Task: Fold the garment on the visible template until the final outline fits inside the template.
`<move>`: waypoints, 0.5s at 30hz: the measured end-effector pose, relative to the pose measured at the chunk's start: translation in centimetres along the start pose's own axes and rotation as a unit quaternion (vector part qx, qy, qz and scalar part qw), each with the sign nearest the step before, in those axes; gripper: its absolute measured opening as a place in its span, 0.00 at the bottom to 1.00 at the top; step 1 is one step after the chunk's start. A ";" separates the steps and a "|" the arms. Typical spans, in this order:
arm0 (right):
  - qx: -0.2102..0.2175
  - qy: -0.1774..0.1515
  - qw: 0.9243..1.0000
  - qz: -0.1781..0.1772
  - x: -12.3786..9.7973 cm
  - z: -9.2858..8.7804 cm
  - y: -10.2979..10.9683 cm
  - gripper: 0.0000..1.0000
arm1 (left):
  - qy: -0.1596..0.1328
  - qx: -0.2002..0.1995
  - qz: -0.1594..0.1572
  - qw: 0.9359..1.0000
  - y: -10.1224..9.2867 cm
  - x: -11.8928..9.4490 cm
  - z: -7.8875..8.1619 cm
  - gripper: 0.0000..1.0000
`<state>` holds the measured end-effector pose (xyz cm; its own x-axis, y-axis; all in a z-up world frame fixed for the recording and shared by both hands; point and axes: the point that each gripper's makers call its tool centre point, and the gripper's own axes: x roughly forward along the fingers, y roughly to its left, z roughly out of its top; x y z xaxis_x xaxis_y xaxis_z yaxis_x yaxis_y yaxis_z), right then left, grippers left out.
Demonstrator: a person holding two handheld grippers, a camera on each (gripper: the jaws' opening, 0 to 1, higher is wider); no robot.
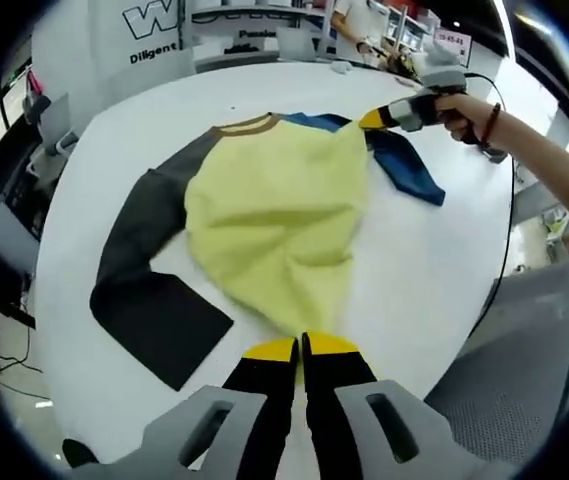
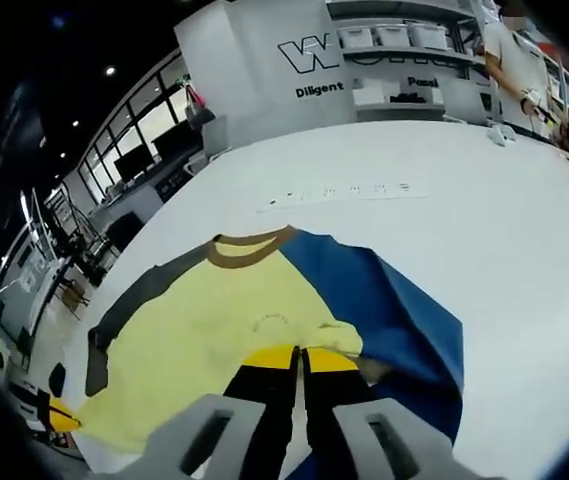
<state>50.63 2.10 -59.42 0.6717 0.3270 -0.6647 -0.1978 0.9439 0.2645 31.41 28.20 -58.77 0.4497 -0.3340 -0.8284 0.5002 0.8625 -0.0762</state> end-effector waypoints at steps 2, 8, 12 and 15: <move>0.002 0.005 1.000 -0.004 0.0 -0.3 -0.2 0.00 | -0.002 -0.004 -0.005 1.000 -0.4 -0.7 0.0 0.05; -0.030 0.005 0.999 0.009 -0.4 -1.1 0.2 0.02 | -0.030 -0.003 -0.003 1.000 -0.5 -1.5 1.0 0.05; -0.016 -0.001 1.000 0.012 -0.9 -1.8 0.2 0.31 | -0.038 -0.019 0.012 0.999 0.4 -1.5 1.2 0.05; -0.021 0.000 0.999 0.027 -1.1 -2.7 0.7 0.32 | -0.042 -0.031 0.013 0.999 0.7 -1.4 1.3 0.05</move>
<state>47.81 2.52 -60.38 0.6593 0.3781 -0.6499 -0.2638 0.9257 0.2710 32.13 28.74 -56.93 0.5240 -0.3387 -0.7815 0.4414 0.8927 -0.0909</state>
